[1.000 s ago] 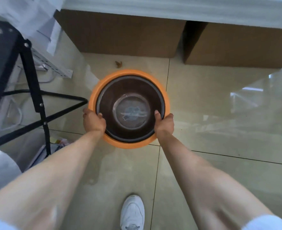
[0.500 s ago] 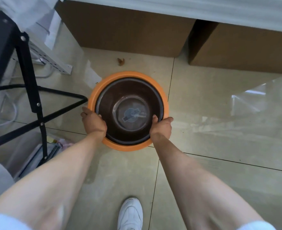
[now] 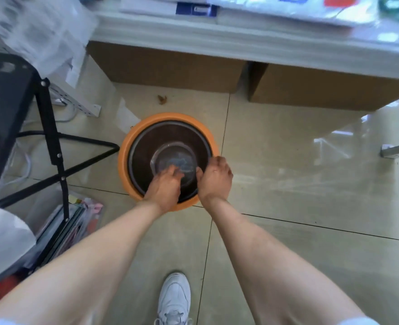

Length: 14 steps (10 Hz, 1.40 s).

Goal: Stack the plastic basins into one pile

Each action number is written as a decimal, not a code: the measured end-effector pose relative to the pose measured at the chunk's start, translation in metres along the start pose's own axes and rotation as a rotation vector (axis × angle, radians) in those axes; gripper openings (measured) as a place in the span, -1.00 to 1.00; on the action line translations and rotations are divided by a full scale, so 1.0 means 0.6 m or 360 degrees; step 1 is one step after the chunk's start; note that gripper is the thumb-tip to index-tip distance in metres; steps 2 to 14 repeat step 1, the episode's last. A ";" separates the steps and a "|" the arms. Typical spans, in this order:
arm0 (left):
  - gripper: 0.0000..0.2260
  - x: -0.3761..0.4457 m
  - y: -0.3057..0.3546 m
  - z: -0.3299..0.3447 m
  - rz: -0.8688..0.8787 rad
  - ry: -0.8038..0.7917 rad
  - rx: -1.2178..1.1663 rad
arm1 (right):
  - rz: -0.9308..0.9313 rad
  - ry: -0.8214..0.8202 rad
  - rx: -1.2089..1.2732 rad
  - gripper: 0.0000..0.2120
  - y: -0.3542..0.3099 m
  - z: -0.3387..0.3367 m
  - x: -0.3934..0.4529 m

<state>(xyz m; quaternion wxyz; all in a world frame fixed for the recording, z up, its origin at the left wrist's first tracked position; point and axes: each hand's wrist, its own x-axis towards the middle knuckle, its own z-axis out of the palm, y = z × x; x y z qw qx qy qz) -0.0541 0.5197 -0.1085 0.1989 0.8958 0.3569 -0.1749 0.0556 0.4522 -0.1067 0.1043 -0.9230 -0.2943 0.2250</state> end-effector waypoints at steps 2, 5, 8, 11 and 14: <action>-0.58 -0.038 0.042 -0.031 -0.0012 -0.0086 0.0072 | -0.0250 -0.0136 -0.0032 -0.67 0.005 -0.049 -0.032; -0.58 -0.038 0.042 -0.031 -0.0012 -0.0086 0.0072 | -0.0250 -0.0136 -0.0032 -0.67 0.005 -0.049 -0.032; -0.58 -0.038 0.042 -0.031 -0.0012 -0.0086 0.0072 | -0.0250 -0.0136 -0.0032 -0.67 0.005 -0.049 -0.032; -0.58 -0.038 0.042 -0.031 -0.0012 -0.0086 0.0072 | -0.0250 -0.0136 -0.0032 -0.67 0.005 -0.049 -0.032; -0.58 -0.038 0.042 -0.031 -0.0012 -0.0086 0.0072 | -0.0250 -0.0136 -0.0032 -0.67 0.005 -0.049 -0.032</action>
